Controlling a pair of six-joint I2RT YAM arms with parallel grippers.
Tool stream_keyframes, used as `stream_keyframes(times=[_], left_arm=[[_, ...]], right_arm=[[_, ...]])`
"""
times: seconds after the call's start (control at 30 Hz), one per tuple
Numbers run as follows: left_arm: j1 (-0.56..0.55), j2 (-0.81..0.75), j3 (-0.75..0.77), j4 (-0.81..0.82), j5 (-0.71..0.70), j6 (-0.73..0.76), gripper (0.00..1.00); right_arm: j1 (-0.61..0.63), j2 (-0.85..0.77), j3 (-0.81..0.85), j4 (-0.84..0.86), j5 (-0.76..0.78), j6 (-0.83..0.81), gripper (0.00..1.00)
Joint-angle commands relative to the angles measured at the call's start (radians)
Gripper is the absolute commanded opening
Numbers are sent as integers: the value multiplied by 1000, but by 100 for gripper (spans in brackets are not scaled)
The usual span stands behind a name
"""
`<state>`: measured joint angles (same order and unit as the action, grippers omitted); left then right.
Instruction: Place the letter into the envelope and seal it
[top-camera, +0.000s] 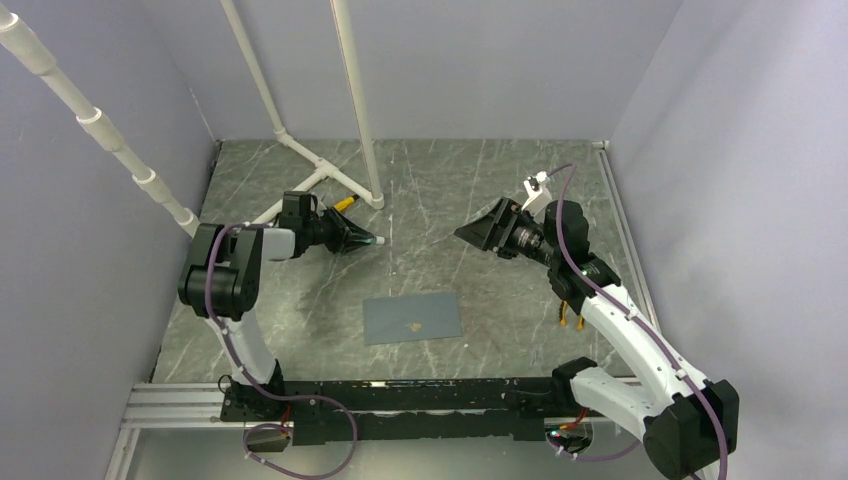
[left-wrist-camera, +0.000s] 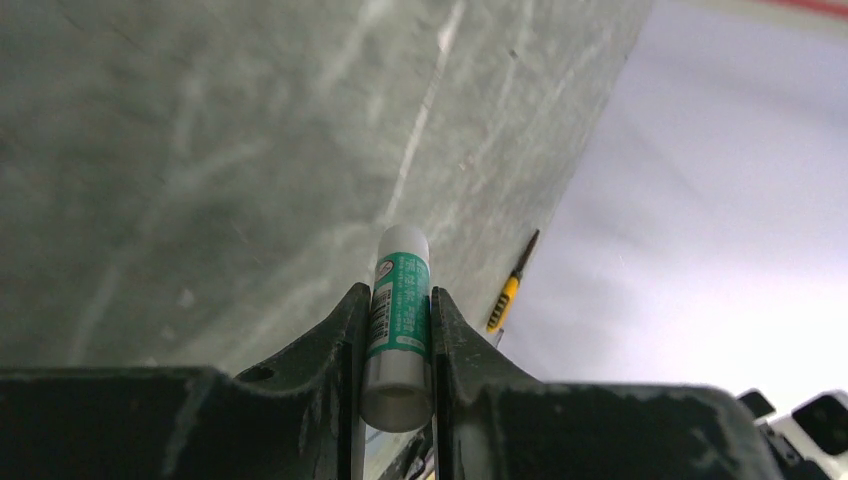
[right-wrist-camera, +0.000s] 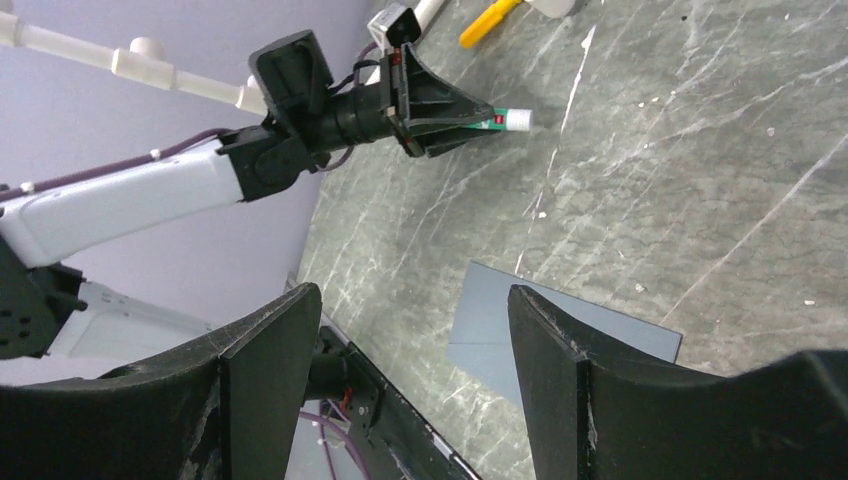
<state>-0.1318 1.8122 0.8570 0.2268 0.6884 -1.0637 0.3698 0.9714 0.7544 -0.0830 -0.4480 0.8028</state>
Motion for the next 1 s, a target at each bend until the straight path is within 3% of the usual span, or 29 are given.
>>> stream_keyframes(times=[0.0,0.1,0.3,0.47,0.5,0.53,0.57,0.63,0.73,0.97], left_arm=[[12,81,77,3,-27,10,13],[14,111,97,-18,-47,18,24],[15,64,140,-162,-167,82,64],[14,-2,184,-275,-243,138,80],[13,-18,196,-309,-261,153,89],[11,-36,216,-352,-290,172,92],[6,-58,232,-418,-315,193,93],[-15,-109,295,-580,-426,247,93],[-71,-201,381,-769,-631,310,93],[-164,-393,422,-972,-715,393,93]], right_arm=[[0,-12,19,26,9,-14,72],[0,-9,12,23,3,-11,72],[0,6,14,2,6,-11,72],[-1,28,42,-68,59,-34,71],[0,31,49,-85,82,-41,71],[-1,31,55,-105,103,-47,72],[0,31,64,-133,137,-48,74],[0,38,93,-202,219,-34,98],[-1,60,141,-312,316,-30,100],[-2,92,244,-547,531,-67,100]])
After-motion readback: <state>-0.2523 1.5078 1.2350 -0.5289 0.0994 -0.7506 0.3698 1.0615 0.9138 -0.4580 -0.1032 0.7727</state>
